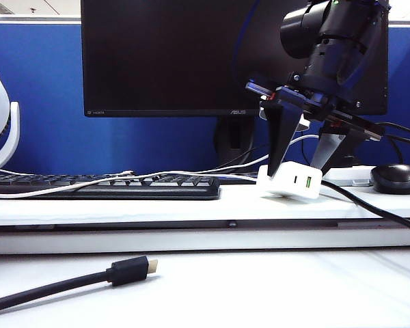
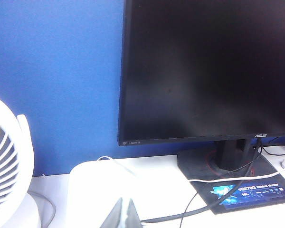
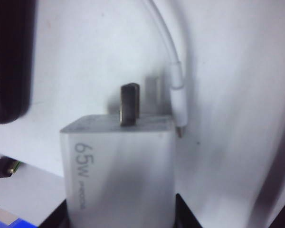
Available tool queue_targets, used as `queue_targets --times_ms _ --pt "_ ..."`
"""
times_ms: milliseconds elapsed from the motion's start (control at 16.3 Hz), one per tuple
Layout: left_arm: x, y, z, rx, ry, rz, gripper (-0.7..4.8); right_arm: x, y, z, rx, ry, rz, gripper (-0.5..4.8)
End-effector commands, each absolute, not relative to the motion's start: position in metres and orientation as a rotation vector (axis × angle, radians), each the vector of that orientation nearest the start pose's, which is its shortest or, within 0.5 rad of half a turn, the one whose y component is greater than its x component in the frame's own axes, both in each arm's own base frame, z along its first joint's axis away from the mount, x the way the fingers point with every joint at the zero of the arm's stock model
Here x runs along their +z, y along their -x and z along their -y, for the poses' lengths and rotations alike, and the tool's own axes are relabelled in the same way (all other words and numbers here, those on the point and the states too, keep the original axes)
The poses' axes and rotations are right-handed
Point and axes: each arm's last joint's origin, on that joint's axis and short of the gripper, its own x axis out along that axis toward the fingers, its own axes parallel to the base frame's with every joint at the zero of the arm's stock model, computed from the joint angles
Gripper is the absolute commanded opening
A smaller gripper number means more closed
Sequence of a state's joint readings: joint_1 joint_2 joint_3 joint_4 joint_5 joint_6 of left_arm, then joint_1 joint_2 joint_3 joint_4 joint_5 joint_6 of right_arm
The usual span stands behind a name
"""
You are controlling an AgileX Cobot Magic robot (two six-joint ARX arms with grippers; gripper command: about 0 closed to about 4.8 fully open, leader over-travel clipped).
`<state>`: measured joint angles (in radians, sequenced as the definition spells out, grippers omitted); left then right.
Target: Pick up the Type-C charging cable and the charging base, insert one end of the Type-C charger into the corresponding slot on the base, and finally place the plugged-in charger back on the table.
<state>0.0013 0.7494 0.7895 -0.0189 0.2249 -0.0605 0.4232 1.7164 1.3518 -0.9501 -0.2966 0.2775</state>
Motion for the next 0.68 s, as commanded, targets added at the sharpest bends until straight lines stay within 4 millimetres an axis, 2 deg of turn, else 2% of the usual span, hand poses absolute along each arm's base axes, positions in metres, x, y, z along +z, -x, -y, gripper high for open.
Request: queue_targets --times_ms 61,430,676 --pt "0.359 -0.164 0.007 -0.230 0.056 0.037 -0.04 0.244 -0.305 -0.147 0.426 -0.152 -1.346 4.01" --pt "0.359 -0.164 0.007 -0.230 0.056 0.036 -0.04 0.245 -0.305 -0.146 0.409 -0.055 -1.323 4.02" --pt "0.359 -0.164 0.007 -0.231 0.058 0.036 -0.04 0.273 -0.304 -0.160 0.413 0.101 -1.249 4.01"
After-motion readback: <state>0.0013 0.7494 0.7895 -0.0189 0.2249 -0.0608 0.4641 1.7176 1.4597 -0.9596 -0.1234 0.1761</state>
